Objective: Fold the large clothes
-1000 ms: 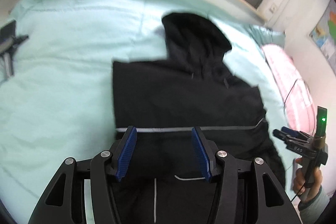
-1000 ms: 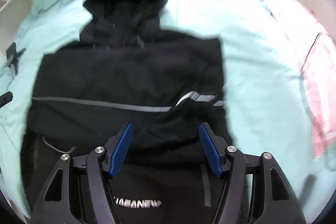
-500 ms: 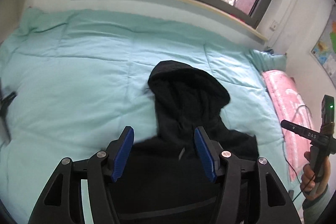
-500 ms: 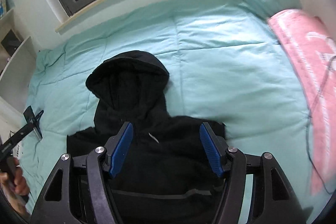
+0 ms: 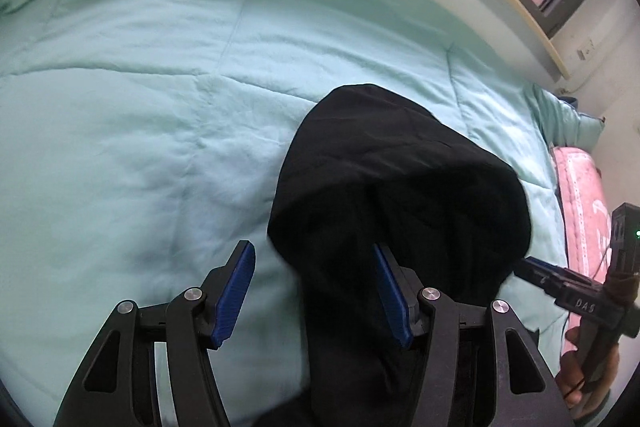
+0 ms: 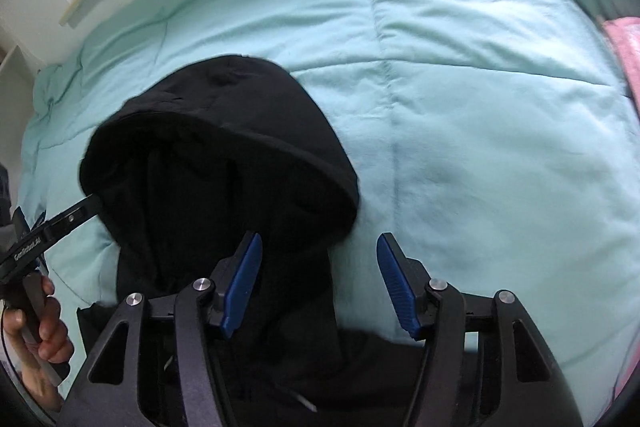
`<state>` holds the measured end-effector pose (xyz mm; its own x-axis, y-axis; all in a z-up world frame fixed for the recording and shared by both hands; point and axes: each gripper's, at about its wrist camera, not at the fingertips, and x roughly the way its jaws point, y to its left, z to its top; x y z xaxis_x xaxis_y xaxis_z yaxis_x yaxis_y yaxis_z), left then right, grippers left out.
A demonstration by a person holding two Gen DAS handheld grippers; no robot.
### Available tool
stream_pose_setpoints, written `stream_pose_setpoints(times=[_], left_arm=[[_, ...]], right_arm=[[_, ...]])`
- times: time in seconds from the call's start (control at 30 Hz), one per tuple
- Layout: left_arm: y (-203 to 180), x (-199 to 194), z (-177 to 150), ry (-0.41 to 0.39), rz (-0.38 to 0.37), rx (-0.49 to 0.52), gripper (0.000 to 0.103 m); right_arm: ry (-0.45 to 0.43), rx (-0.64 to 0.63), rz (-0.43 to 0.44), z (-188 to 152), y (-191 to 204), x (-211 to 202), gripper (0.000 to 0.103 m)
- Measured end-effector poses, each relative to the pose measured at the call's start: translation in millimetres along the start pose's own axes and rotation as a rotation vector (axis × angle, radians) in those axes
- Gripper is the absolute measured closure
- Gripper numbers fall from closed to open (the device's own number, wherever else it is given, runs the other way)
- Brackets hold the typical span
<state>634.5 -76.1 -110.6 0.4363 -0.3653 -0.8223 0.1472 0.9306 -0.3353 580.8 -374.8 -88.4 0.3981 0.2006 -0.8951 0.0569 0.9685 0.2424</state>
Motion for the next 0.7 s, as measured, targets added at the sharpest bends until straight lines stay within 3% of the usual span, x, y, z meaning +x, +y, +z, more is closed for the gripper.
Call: stream_pose_setpoints(times=[0.03, 0.07, 0.1, 0.13, 0.17, 0.23, 0.3, 0.4, 0.47, 0.5, 0.53, 0.6, 0.7], left_arm=[[1, 6, 3, -0.001, 0.000, 0.002, 0.042], [3, 10, 6, -0.009, 0.006, 0.000, 0.044], [7, 12, 9, -0.028, 0.015, -0.014, 0.074], [16, 11, 12, -0.040, 0.031, -0.040, 0.095], [30, 5, 14, -0.044, 0.006, -0.094, 0.096], [53, -17, 11, -0.082, -0.102, -0.189, 0.095], [65, -38, -2, -0.088, -0.186, -0.218, 0.090], [63, -29, -19, -0.033, -0.141, -0.167, 0.089], [71, 8, -29, 0.045, -0.054, -0.154, 0.087], [80, 38, -35, 0.118, -0.048, -0.173, 0.084], [89, 59, -41, 0.143, -0.087, -0.204, 0.084], [92, 60, -39, 0.126, -0.124, -0.218, 0.084], [82, 40, -34, 0.110, -0.096, -0.149, 0.076]], right_arm=[[0.003, -0.008, -0.009, 3, 1, 5, 0.043], [0.006, -0.014, -0.021, 7, 1, 11, 0.062], [0.004, -0.021, -0.076, 11, 0, 17, 0.074], [-0.006, -0.023, -0.097, 13, -4, 15, 0.096], [-0.021, -0.013, -0.078, 15, -9, 11, 0.098], [-0.104, 0.041, 0.045, 12, -29, -21, 0.098], [-0.161, 0.030, 0.133, 0, -38, -45, 0.098], [-0.132, -0.017, 0.071, -14, -34, -27, 0.098], [-0.055, -0.017, 0.047, -20, -35, 9, 0.098], [0.018, -0.005, 0.043, -26, -41, 42, 0.098], [0.050, 0.002, 0.056, -30, -44, 60, 0.098], [0.054, 0.016, 0.065, -30, -48, 73, 0.098], [0.053, 0.022, 0.075, -26, -49, 57, 0.089]])
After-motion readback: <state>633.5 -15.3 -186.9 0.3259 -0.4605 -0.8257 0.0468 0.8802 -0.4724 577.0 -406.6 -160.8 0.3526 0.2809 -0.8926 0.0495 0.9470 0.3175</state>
